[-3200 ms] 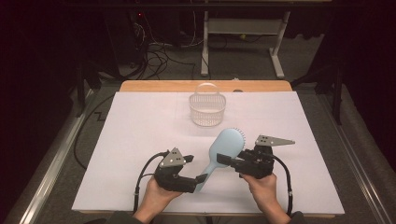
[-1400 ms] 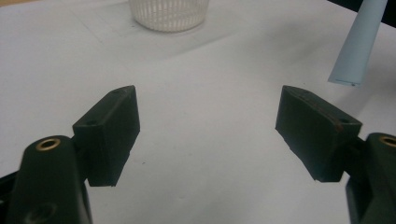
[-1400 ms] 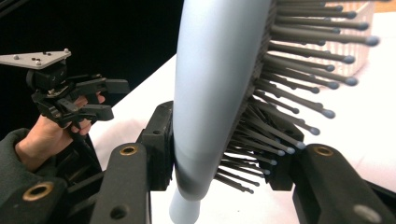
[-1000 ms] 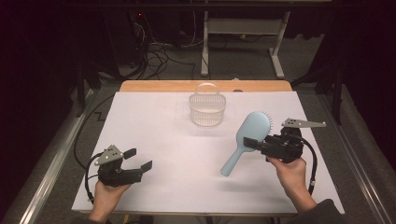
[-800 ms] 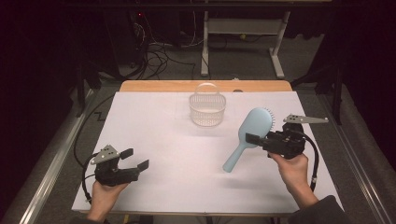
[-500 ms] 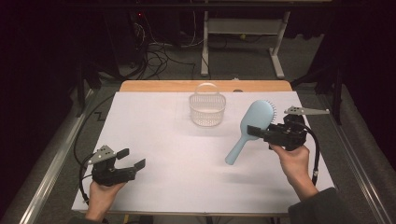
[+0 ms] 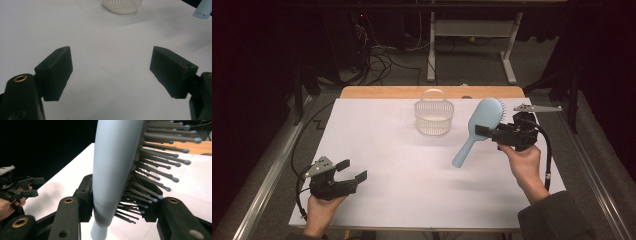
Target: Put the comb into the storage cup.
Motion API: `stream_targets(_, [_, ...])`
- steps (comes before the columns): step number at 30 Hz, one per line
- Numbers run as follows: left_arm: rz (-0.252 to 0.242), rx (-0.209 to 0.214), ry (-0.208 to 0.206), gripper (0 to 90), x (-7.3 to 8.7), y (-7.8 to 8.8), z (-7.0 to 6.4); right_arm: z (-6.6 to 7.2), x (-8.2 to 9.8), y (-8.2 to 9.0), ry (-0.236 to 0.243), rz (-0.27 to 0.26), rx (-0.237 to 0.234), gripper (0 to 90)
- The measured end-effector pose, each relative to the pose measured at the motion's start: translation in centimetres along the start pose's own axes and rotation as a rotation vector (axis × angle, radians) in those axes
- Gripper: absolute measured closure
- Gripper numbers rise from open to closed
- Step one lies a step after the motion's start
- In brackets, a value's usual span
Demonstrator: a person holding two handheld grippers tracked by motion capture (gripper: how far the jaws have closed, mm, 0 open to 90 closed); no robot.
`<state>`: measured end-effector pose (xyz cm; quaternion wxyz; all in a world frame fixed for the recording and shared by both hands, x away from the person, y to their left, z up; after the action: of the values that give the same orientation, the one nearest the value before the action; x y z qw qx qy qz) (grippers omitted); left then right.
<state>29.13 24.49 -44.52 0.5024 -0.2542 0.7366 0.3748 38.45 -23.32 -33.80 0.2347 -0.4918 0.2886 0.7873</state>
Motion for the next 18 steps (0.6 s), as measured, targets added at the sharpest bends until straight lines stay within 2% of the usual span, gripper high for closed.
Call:
stream_targets(3, [0.002, -0.004, -0.003, 17.8, 0.0, 0.0, 0.0, -0.1, -0.3, -0.3, 0.003, -0.01, 0.013, 54.1])
stream_targets(5, [0.008, -0.029, -0.027, 17.8, 0.0, 0.0, 0.1, -0.2, -0.7, -0.5, -0.001, -0.013, 0.018, 54.1])
stream_targets(8, [0.001, -0.031, -0.011, 17.8, 0.0, 0.0, 0.4, -0.4, -1.3, -0.9, -0.002, -0.018, 0.022, 54.0])
stream_targets(16, [0.009, -0.034, -0.011, 17.7, 0.1, -0.1, 0.5, -0.5, -2.5, -2.2, 0.008, -0.032, 0.04, 54.1])
stream_targets(18, [0.011, -0.032, -0.007, 14.7, 0.1, -0.2, 0.6, -0.4, -2.7, -2.6, 0.01, -0.031, 0.033, 54.2])
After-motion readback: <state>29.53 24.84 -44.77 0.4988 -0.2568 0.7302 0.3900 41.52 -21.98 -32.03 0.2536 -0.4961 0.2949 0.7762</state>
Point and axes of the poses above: each handheld gripper's, and its own axes: y roughly backward along the jaws, x roughly out of its underside, z roughly to its left, the point moved 2 cm from there along -y, roughly forward along the jaws, and after that the axes turned 14 degrees about -z, right-handed, at the moved point
